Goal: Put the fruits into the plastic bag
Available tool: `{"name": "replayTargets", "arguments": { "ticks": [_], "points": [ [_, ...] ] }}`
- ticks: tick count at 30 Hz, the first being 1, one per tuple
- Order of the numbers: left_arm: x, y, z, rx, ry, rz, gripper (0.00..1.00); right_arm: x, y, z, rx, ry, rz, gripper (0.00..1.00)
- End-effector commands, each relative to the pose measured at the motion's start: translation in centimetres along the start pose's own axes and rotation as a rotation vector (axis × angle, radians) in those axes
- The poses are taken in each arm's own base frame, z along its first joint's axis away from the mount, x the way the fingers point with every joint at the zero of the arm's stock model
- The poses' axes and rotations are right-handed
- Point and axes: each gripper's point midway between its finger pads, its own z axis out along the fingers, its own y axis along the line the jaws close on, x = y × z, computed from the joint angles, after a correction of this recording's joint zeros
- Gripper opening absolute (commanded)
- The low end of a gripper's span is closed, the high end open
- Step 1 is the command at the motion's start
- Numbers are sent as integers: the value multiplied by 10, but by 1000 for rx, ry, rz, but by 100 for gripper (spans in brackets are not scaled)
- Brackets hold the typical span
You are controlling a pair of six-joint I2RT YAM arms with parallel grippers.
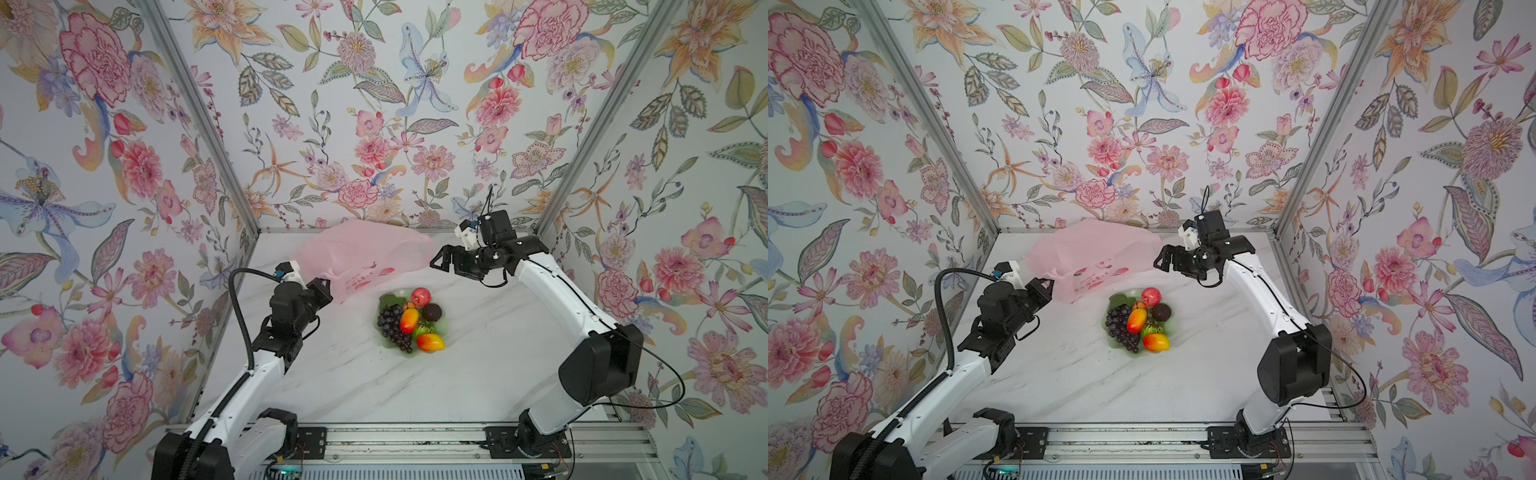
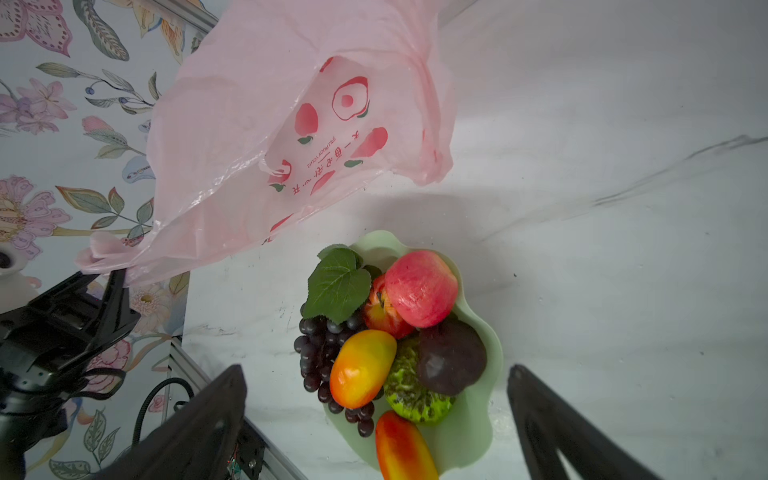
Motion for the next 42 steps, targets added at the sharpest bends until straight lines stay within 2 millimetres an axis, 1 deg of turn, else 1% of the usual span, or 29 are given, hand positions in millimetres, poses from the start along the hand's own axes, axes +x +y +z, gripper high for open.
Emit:
{"name": "replayTargets", "arguments": {
  "ticks": [1, 4, 6, 9, 12, 15, 16, 18, 21, 29, 32, 36, 42],
  "points": [
    [9, -6, 1, 43, 20, -30, 0, 23, -7, -27, 48, 86, 31, 99],
    [12, -6, 1, 44, 30, -25, 0, 29, 7, -42, 27, 116, 37, 99],
    [13, -7, 1, 46, 30, -27, 0, 46, 15, -41, 72, 181, 43, 99],
    [12, -11, 0, 55, 27, -26, 0, 72, 29, -25, 146, 236, 51, 99],
    [9, -17, -2, 65, 19, -19, 0, 91, 36, -3, 208, 248, 61, 99],
    [8, -19, -5, 66, 12, -18, 0, 101, 37, 15, 271, 240, 69, 93],
    [8, -19, -6, 64, 10, -17, 0, 105, 42, 21, 268, 241, 69, 91],
    [9, -19, -8, 61, 5, -22, 0, 114, 45, 36, 269, 240, 84, 83],
    [10, -17, -11, 55, -2, -31, 0, 121, 43, 53, 291, 235, 104, 81],
    [11, -16, -19, 36, -17, -33, 0, 128, 30, 80, 351, 261, 119, 79],
    [13, -17, -21, 36, -18, -36, 0, 132, 25, 89, 360, 280, 125, 78],
    [13, -17, -22, 33, -17, -30, 0, 132, 24, 98, 364, 284, 126, 76],
    [13, -15, -22, 22, -13, -14, 0, 135, 23, 113, 368, 299, 126, 70]
  ]
}}
